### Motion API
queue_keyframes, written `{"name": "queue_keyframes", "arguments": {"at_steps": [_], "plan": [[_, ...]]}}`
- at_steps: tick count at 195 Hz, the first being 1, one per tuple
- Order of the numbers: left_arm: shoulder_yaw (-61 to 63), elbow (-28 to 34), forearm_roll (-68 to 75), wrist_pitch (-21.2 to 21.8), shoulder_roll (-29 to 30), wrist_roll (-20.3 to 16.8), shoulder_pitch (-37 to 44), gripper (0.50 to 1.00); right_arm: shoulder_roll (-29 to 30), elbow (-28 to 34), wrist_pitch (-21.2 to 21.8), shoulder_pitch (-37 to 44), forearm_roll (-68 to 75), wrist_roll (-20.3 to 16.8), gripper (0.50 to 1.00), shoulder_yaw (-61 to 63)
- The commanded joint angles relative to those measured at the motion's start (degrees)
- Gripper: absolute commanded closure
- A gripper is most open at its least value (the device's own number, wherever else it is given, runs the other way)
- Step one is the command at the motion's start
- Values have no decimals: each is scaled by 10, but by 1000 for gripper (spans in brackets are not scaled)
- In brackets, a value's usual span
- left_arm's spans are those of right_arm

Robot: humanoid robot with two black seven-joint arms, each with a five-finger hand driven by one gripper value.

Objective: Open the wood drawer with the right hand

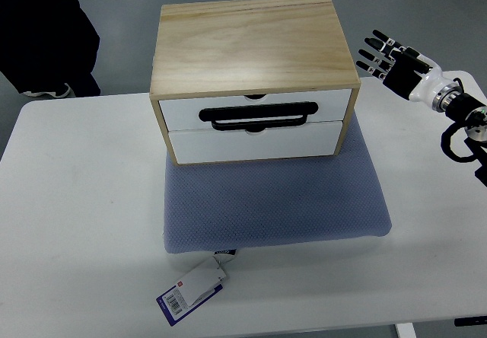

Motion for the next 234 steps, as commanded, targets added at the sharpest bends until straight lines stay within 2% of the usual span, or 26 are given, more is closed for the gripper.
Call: {"name": "queue_keyframes", "arguments": {"at_steps": [1,101,138,164,208,209,234], "plan": [[0,0,0,1,0,1,1,500,0,2,1,0,0,-1,550,0],[0,0,0,0,0,1,0,500,-21,2,6,0,-2,-1,552,2],[0,0,0,0,0,1,0,500,-55,2,29,3,-1,-1,552,2],[0,0,0,1,0,1,1,500,-92,1,62,3,-2,1,552,2],[0,0,0,0,0,1,0,500,-137,0,62,1,-3,2,552,1],[0,0,0,0,0,1,0,500,-153,-1,62,1,-3,2,552,1],[0,0,0,0,0,1,0,500,-191,0,62,0,-5,2,552,0]]}}
